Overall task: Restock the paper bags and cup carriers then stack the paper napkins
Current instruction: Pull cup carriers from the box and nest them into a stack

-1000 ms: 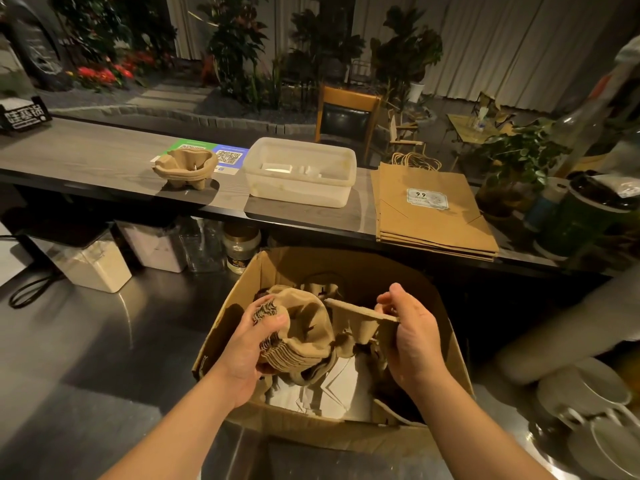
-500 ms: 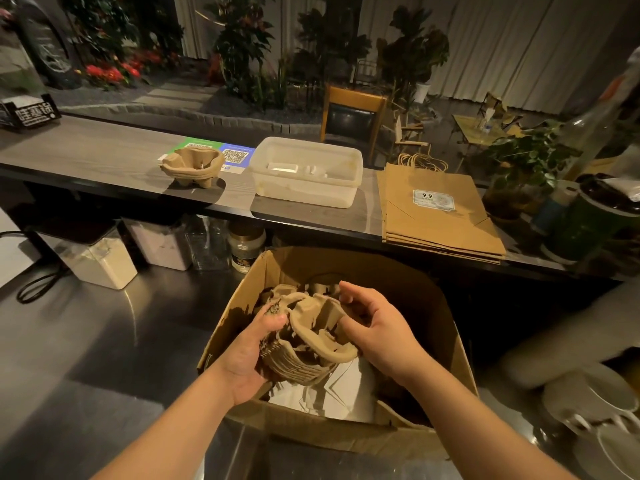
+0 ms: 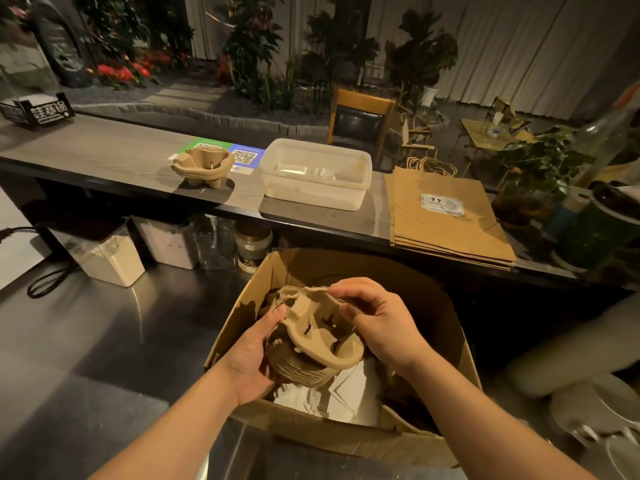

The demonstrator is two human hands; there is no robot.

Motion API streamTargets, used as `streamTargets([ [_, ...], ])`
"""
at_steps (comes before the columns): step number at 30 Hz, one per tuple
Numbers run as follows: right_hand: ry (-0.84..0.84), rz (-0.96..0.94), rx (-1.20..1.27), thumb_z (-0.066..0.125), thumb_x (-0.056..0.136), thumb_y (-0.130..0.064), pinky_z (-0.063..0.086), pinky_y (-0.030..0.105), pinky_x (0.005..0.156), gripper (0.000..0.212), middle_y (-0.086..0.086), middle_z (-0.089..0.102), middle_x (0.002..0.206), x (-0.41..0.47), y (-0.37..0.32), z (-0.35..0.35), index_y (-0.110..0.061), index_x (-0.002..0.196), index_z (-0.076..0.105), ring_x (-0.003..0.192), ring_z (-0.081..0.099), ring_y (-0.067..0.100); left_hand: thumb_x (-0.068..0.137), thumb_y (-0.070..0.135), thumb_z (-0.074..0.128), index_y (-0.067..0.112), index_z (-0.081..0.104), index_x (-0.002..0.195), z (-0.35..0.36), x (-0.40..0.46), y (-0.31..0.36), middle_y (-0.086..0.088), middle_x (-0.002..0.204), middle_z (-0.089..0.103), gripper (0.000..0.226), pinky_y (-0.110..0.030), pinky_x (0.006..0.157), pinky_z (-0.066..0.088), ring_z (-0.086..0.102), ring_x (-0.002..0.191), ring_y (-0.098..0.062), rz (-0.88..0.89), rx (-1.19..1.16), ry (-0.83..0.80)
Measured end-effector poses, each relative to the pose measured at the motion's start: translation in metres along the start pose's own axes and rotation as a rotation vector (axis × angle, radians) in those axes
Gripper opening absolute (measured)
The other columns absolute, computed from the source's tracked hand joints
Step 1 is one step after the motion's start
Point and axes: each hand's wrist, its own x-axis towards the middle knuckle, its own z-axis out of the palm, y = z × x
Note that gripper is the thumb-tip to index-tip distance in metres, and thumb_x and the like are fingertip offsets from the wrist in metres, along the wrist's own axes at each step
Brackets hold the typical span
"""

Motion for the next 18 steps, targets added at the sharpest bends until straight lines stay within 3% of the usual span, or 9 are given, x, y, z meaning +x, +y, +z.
streamTargets([
  [4,0.006,0.012,0.048,0.065,0.095,-0.002,0.058,0.029,0.096,0.03,-0.019,0.07,0.109,0.001,-0.002,0.0,-0.029,0.101,0.078,0.11,0.065,0.002,0.064,0.061,0.079,0.021,0.062,0.14,0.001,0.0,0.001,-0.018,0.133,0.069,0.087,-0.046,0.088,0.059,0.068,0.12,-0.038,-0.004,-0.006,-0.01],
  [9,0.004,0.017,0.075,0.069,0.094,-0.006,0.059,0.032,0.095,0.028,-0.017,0.073,0.108,0.004,-0.002,-0.001,-0.031,0.101,0.079,0.109,0.067,0.004,0.056,0.064,0.092,0.019,0.057,0.147,-0.004,0.003,0.0,-0.02,0.14,0.064,0.108,-0.05,0.097,0.055,0.061,0.129,-0.043,-0.032,-0.035,-0.04],
  [14,0.011,-0.047,-0.012,0.069,0.094,-0.005,0.057,0.027,0.095,0.026,-0.017,0.073,0.109,0.007,-0.003,0.002,-0.029,0.1,0.079,0.11,0.066,0.001,0.056,0.063,0.092,0.018,0.057,0.146,-0.003,-0.001,0.005,-0.021,0.138,0.065,0.106,-0.051,0.093,0.057,0.064,0.125,-0.043,-0.02,-0.029,-0.079],
  [18,0.006,-0.142,-0.187,0.067,0.095,-0.003,0.055,0.021,0.096,0.031,-0.022,0.068,0.115,0.006,-0.004,0.008,-0.031,0.103,0.077,0.113,0.061,-0.003,0.049,0.068,0.095,0.019,0.054,0.148,-0.006,-0.003,0.01,-0.02,0.14,0.064,0.117,-0.06,0.111,0.046,0.061,0.129,-0.043,0.003,0.041,-0.089],
])
